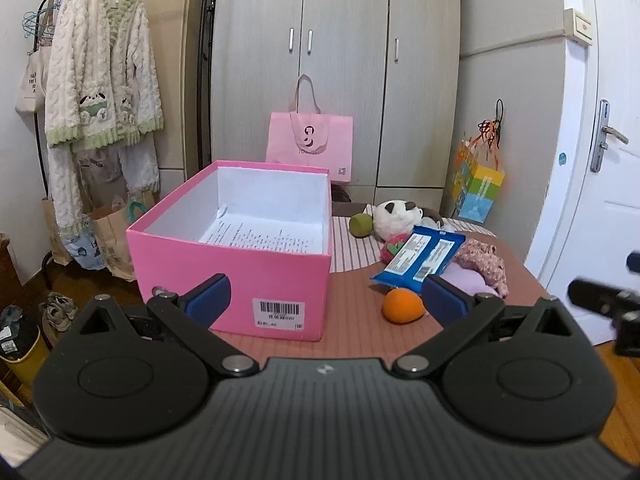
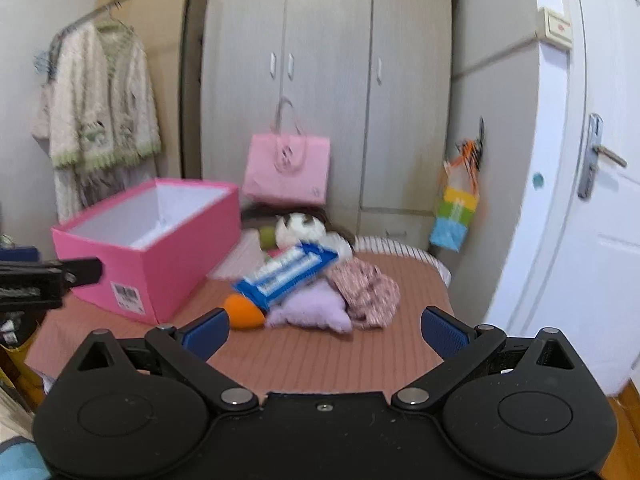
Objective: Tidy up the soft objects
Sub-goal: 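Close the left tool on the orange sponge while the right tool grasps the pink floral cloth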
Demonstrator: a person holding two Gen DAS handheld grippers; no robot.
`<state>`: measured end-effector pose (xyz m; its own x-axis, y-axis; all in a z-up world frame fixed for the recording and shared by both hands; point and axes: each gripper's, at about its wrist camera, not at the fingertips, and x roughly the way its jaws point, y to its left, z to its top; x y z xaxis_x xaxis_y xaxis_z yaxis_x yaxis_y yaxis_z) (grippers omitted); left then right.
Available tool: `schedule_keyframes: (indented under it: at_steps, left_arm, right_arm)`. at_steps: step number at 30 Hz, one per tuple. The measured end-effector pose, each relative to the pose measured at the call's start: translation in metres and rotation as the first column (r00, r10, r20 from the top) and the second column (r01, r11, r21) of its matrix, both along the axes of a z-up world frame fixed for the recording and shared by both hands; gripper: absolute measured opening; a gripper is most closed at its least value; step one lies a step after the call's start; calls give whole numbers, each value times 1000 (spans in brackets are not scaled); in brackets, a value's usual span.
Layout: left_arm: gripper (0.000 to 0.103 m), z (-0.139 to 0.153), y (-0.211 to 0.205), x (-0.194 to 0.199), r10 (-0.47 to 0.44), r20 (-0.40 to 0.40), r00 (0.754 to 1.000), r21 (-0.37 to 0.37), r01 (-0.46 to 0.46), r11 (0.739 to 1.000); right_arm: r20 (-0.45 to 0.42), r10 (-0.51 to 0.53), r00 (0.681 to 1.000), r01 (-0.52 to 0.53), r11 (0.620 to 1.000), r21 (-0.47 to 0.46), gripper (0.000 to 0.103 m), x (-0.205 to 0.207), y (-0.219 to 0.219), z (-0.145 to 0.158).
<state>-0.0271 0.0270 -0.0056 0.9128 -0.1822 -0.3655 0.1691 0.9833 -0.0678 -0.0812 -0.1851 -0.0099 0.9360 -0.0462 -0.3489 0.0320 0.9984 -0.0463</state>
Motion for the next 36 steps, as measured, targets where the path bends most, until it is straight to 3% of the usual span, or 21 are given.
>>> schedule_keyframes:
  at_steps: [5, 11, 16, 23, 29, 36]
  left_arm:
    - [102, -3, -10, 10, -8, 20, 1000, 1, 8, 1000]
    - [102, -20, -27, 32, -33, 6, 999, 14, 33, 999]
    - [100, -44, -54, 64, -99, -42, 994, 16, 100, 995]
    - [100, -69, -89, 97, -194, -93, 977, 31, 197, 980]
    - [99, -85, -105, 108, -185, -21, 982, 123, 187, 975]
    - [86, -86, -105, 122, -171, -62, 983, 79, 176, 981]
  right_arm:
    - [111, 16, 994, -16, 1000, 2, 103, 2, -5, 0]
    - [124, 16, 992, -27, 996, 85, 103, 31, -35, -22]
    - [34, 17, 999, -23, 982, 186, 103, 66, -64, -48]
    - [-93, 72, 993, -47, 969, 243, 103, 124, -89, -72]
    - [-111, 96, 989, -60, 956, 288, 103, 158, -101, -86]
    - [-145, 96, 985, -48, 952, 303, 103, 192, -109, -92]
